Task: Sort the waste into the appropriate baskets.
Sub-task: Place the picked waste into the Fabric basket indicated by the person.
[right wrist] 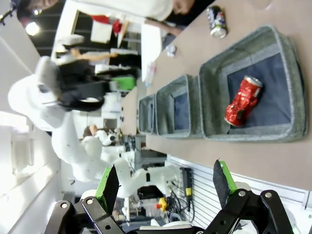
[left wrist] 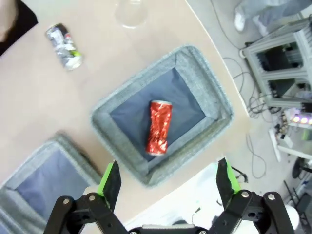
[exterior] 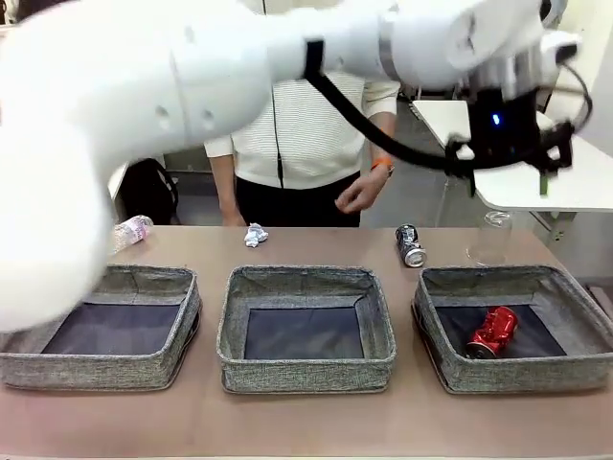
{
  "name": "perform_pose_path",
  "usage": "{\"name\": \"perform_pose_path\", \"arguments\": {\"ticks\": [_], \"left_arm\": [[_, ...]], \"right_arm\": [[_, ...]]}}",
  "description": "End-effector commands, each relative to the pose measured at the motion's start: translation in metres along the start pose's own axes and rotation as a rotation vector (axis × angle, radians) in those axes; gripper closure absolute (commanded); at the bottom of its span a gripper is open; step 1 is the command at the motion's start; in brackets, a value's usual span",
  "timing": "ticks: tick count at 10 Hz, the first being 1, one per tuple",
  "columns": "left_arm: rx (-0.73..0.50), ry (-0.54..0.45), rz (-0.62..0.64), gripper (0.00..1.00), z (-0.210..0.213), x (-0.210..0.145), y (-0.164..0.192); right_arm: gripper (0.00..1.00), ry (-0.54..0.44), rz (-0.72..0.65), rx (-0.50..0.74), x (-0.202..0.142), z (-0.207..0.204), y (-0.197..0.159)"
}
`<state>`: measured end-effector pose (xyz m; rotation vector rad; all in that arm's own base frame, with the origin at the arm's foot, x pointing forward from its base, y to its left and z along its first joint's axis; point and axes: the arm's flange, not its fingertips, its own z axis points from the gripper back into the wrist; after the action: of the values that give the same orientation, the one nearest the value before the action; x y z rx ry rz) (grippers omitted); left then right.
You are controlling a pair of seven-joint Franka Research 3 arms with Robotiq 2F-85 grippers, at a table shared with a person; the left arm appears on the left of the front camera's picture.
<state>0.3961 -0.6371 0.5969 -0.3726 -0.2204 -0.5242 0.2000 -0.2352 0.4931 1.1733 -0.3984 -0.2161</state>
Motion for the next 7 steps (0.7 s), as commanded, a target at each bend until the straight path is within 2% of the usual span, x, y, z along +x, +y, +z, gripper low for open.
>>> {"name": "perform_pose_path", "arguments": {"ticks": [1, 3, 5, 7], "left_arm": [[0.006, -0.006, 0.052, 0.00, 0.086, -0.047, 0.049], [-0.027, -0.010, 0.158, 0.00, 0.153, -0.082, 0.106], [-0.160, 0.041, 0.262, 0.00, 0.201, -0.106, 0.175], [-0.283, 0.085, 0.363, 0.00, 0.229, -0.126, 0.238]], "right_arm": [[0.00, 0.108, 0.011, 0.014, 0.016, -0.036, 0.006], [0.00, 0.249, 0.001, 0.064, 0.024, -0.079, 0.020], [0.00, 0.435, -0.049, 0.144, 0.029, -0.123, 0.037], [0.00, 0.529, -0.101, 0.210, 0.030, -0.160, 0.057]]}}
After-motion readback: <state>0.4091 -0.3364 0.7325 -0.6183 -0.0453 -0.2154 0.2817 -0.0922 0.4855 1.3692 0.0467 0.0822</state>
